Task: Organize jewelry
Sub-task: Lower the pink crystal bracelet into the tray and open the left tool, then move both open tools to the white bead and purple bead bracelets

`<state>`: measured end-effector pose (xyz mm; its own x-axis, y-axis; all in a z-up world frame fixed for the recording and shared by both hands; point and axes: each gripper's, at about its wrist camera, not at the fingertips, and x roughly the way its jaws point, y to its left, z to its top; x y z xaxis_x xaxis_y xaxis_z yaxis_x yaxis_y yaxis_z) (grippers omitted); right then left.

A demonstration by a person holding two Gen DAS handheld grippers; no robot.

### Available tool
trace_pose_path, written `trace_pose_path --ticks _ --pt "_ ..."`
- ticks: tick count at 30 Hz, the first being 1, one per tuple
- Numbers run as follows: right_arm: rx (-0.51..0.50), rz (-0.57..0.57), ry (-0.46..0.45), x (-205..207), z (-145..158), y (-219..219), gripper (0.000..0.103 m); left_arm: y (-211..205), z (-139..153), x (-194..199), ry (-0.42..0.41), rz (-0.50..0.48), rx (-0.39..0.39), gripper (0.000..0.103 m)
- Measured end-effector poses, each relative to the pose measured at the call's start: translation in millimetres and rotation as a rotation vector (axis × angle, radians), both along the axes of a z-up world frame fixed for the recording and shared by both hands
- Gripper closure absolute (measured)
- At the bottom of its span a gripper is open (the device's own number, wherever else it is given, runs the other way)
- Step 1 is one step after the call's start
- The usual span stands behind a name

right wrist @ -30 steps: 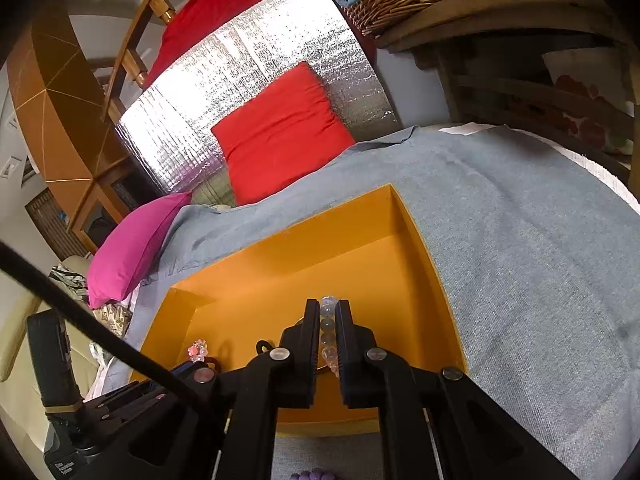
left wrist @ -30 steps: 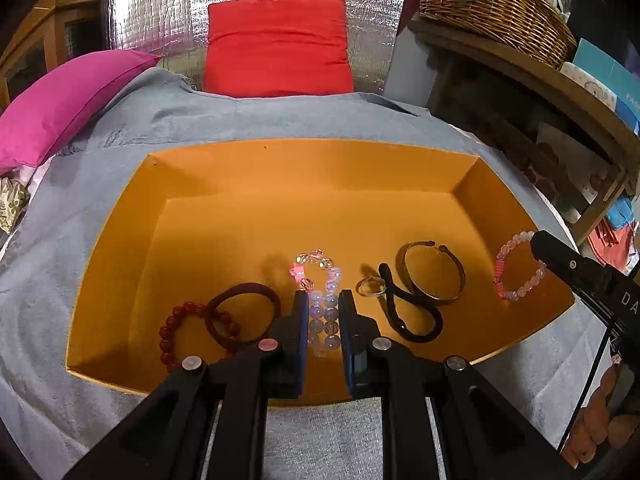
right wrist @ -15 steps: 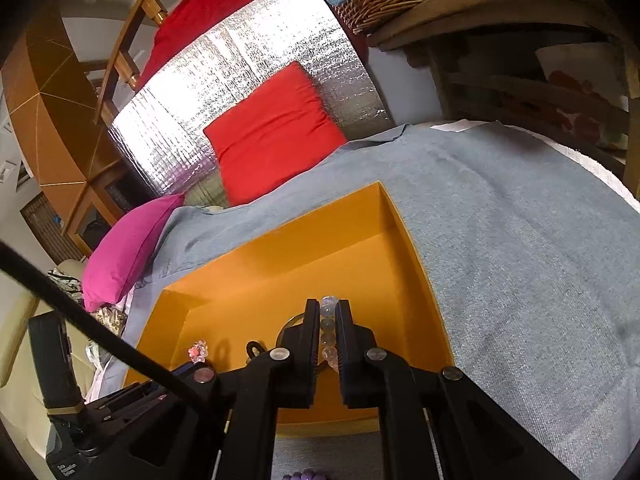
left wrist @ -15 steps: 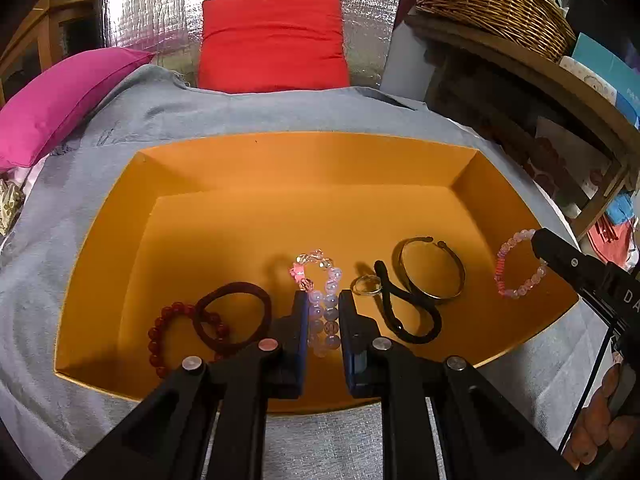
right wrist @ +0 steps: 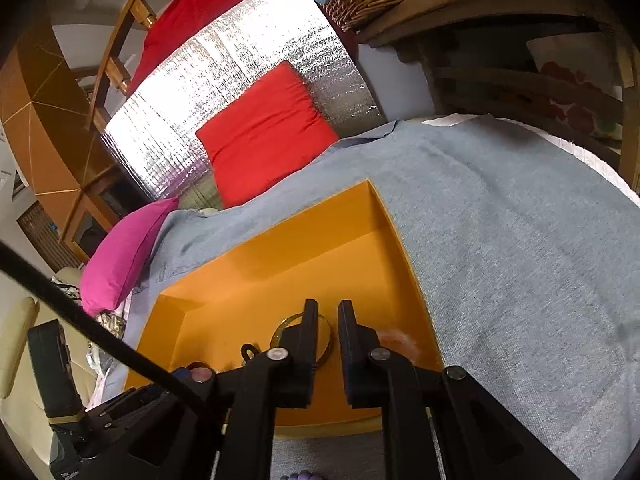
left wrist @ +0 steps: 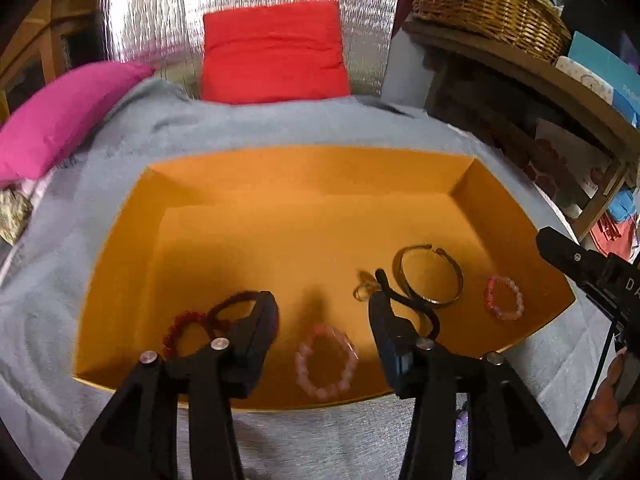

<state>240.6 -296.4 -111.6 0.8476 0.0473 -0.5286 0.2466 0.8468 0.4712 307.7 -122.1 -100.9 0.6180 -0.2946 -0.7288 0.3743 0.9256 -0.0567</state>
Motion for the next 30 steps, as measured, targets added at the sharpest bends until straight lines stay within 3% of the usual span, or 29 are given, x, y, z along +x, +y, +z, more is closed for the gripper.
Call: trace_pose_path --ticks 11,19,25,30 --pt "-0.058 0.032 -0.039 -38.9 26.9 -4.9 0.089 75.3 25.9 -35.7 -0.109 0.13 0.067 0.053" --pt "-0.078 0.089 -0.029 -79.0 32.6 6.6 0.089 124.6 6.6 -82.8 -0.044 0.202 0.072 0.052" --pt "-0.077 0.156 0.079 -92.5 14.3 27.0 0.089 124.4 -8.2 -118.3 -0.021 0.175 0.1 0.046" --pt "-0.074 0.2 0.197 -92.3 -11.4 48.0 0.089 113.1 -11.3 -127.0 -0.051 0.129 0.163 0.044"
